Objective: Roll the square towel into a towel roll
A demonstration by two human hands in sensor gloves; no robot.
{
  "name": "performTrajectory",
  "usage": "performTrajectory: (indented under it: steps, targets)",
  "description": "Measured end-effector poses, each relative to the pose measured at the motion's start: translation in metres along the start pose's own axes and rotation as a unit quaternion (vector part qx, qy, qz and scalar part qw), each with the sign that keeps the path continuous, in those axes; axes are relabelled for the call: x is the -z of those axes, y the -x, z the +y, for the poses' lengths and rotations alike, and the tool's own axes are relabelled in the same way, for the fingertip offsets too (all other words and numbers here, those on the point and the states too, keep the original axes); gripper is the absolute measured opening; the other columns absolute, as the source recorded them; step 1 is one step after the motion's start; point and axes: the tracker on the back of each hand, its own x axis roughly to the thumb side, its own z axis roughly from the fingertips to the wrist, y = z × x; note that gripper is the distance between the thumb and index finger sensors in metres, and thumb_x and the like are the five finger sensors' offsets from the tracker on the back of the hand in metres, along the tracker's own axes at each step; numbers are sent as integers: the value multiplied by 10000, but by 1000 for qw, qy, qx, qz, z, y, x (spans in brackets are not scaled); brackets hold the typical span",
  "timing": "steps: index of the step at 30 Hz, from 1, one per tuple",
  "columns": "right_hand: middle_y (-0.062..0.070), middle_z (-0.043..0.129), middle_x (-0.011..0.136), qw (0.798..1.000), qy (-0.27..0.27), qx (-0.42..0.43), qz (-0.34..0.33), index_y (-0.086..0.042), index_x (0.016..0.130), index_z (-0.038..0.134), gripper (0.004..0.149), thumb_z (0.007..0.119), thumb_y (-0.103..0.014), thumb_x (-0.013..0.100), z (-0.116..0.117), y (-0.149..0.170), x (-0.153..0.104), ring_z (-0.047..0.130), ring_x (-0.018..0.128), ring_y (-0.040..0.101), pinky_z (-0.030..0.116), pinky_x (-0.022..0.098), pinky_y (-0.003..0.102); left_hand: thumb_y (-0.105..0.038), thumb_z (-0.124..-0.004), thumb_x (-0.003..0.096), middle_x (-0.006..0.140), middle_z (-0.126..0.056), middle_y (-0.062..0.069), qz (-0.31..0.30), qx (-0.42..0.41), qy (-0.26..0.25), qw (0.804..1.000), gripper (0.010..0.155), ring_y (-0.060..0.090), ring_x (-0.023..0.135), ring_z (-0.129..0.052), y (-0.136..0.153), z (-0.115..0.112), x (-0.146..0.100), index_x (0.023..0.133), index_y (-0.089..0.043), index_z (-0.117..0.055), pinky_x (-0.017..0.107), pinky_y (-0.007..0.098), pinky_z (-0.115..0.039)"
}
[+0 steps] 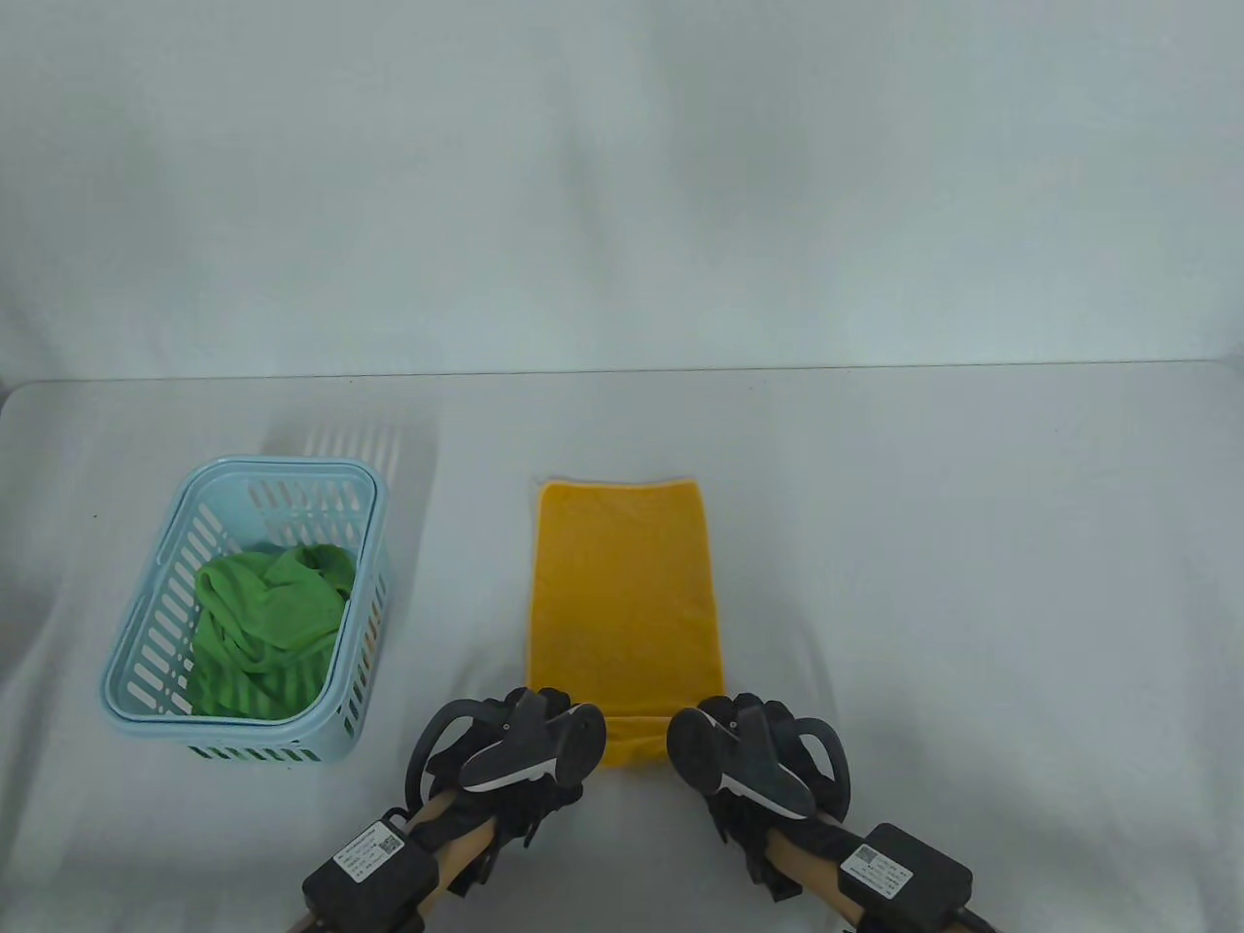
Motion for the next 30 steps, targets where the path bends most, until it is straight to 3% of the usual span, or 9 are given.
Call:
performTrajectory:
  steps: [5, 8, 17, 22, 30]
  targets:
    - [-81, 864, 835, 994, -18, 106, 26, -342, 810, 789, 473, 755, -454, 352, -6, 20, 10, 902, 762, 246, 715, 609, 515, -479, -784, 368, 1048, -540, -95, 12, -33, 1, 999, 738, 156, 908, -721, 8, 2, 3, 1023, -379, -458, 725, 486, -640]
    - [-83, 871, 833, 985, -26, 163, 49, -343, 805, 800, 471, 761, -459, 350, -7, 31, 12, 895, 763, 246, 714, 607, 514, -425, -758, 400, 998, -704, -101, 24, -68, -13, 997, 634, 155, 845, -856, 18, 9, 3, 1004, -366, -573, 703, 486, -690]
    - [-60, 913, 813, 977, -92, 193, 13, -346, 797, 818, 474, 762, -479, 346, -11, 38, 13, 903, 745, 267, 715, 595, 529, -452, -777, 376, 936, -845, -92, 8, -162, 21, 987, 546, 197, 800, -939, 37, 13, -2, 914, -358, -758, 668, 499, -730]
    - [-29, 959, 718, 957, -153, 247, 3, -313, 792, 810, 476, 746, -489, 354, -8, 46, 14, 928, 668, 258, 727, 576, 528, -460, -780, 375, 847, -937, -47, 0, -226, 59, 972, 518, 217, 696, -1016, 40, 13, -4, 866, -309, -837, 625, 502, -770]
    - [-24, 971, 659, 944, -128, 299, 63, -290, 805, 793, 536, 739, -536, 332, 0, 59, 22, 941, 560, 254, 755, 496, 493, -490, -779, 368, 752, -980, -75, 63, -229, 29, 971, 513, 181, 604, -1049, 47, 8, 2, 843, -308, -847, 600, 475, -797]
